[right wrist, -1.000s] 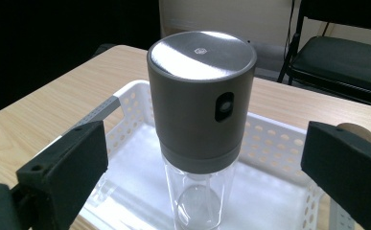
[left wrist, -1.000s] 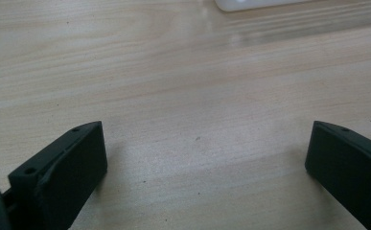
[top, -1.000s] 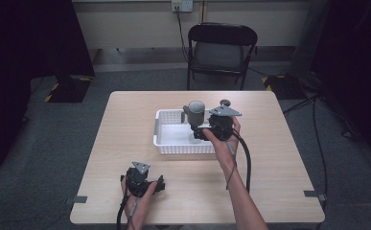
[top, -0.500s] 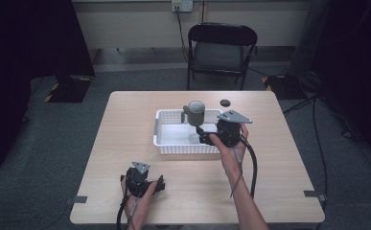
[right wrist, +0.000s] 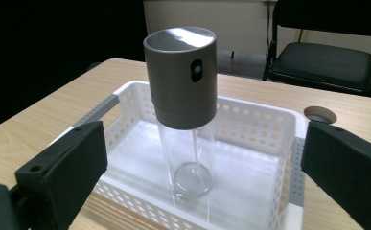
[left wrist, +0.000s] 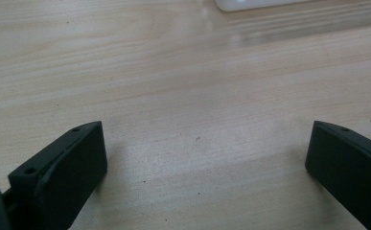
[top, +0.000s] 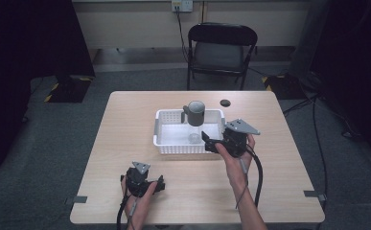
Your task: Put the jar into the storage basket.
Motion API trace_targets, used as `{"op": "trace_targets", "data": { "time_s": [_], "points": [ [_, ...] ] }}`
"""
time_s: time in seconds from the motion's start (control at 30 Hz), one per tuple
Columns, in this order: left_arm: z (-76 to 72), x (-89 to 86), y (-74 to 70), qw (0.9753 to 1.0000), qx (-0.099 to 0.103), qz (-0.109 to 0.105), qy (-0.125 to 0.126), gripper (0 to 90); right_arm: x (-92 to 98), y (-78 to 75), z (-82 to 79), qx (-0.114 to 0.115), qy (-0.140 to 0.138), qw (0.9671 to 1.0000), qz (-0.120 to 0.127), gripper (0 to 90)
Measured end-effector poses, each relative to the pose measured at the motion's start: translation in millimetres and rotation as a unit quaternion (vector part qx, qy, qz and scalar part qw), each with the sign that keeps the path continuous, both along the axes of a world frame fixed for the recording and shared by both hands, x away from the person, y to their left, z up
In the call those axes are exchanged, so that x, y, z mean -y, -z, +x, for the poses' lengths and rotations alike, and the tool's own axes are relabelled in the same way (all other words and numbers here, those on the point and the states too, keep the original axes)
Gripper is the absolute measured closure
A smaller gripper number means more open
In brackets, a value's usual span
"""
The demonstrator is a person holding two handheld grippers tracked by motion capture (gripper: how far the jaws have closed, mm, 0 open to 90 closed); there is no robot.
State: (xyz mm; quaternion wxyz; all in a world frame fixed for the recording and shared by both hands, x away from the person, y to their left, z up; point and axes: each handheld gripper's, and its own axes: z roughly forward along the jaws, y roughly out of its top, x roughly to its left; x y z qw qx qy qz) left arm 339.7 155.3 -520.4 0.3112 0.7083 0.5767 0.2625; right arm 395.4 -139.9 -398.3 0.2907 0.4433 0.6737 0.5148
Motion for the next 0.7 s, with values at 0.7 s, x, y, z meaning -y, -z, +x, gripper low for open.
{"op": "trace_targets", "data": {
  "time_s": [0.7],
  "points": [
    [0.0,0.0,0.0,1.0,0.0,0.0,0.0,0.0,16.3,20.3,-33.5,-0.027,0.022,0.9994,-0.007,2.0]
  ]
}}
